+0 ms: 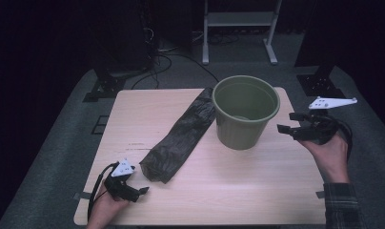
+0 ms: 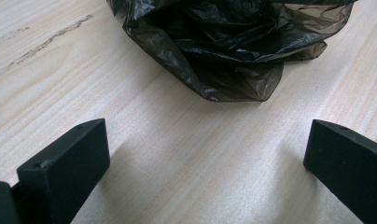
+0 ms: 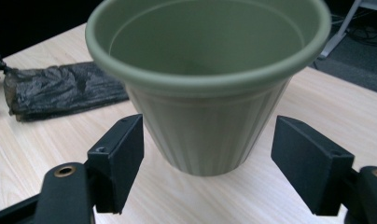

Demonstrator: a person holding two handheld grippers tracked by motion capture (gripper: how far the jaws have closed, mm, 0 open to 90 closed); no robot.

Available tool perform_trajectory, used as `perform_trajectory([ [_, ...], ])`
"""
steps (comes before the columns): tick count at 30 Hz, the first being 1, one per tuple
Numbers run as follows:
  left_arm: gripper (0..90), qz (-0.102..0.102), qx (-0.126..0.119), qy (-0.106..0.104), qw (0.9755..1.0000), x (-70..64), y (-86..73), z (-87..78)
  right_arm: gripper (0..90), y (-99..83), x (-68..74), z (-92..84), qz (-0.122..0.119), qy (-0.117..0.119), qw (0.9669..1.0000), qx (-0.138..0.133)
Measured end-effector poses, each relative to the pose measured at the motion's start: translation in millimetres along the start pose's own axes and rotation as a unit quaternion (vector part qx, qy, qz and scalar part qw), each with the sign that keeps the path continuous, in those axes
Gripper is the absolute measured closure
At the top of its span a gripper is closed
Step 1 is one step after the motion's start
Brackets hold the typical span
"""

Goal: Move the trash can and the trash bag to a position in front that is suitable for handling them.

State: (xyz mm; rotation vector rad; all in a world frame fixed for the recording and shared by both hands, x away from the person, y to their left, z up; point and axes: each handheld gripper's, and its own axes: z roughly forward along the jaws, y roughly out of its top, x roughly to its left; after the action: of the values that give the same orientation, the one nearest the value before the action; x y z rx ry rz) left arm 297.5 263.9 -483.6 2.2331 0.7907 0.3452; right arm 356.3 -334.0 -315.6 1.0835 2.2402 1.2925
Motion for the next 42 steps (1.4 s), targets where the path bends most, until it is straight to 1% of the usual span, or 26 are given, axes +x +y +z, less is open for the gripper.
perform_trajectory([
  [4, 0.0, 0.0, 0.0, 0.0, 1.0, 0.0, 0.0, 0.0, 25.0, 11.1, -2.4, -2.2, 0.002, -0.002, 1.0, -0.005],
  [10, 0.0, 0.0, 0.0, 0.0, 1.0, 0.1, 0.0, 0.0, 26.5, 27.1, -5.5, 0.9, 0.001, -0.01, 0.9999, 0.005],
  [15, 0.0, 0.0, -0.001, 0.0, 1.0, -0.1, 0.0, 0.2, 27.2, 39.2, -8.8, 6.8, 0.003, -0.017, 0.9998, 0.014],
  [21, 0.0, 0.001, -0.001, 0.0, 1.0, 0.1, 0.0, 0.1, 28.3, 49.6, -15.0, 16.0, 0.008, -0.028, 0.9993, 0.023],
  [28, 0.0, 0.001, 0.0, 0.0, 1.0, 0.1, 0.1, 0.1, 31.1, 57.6, -24.3, 25.5, 0.015, -0.045, 0.9984, 0.03],
  [33, 0.0, 0.001, -0.001, 0.0, 1.0, 0.1, 0.1, 0.2, 33.7, 59.6, -32.7, 35.7, 0.026, -0.06, 0.9968, 0.045],
  [34, 0.0, 0.002, 0.0, 0.0, 1.0, 0.2, 0.1, 0.2, 34.5, 59.9, -34.1, 37.5, 0.03, -0.061, 0.9965, 0.048],
  [39, 0.0, 0.001, -0.001, 0.0, 1.0, 0.1, 0.1, 0.3, 39.6, 60.8, -40.0, 47.8, 0.038, -0.064, 0.9951, 0.065],
  [42, 0.0, 0.002, 0.0, 0.0, 1.0, 0.2, 0.1, 0.2, 45.0, 61.9, -41.3, 53.3, 0.04, -0.064, 0.9944, 0.074],
])
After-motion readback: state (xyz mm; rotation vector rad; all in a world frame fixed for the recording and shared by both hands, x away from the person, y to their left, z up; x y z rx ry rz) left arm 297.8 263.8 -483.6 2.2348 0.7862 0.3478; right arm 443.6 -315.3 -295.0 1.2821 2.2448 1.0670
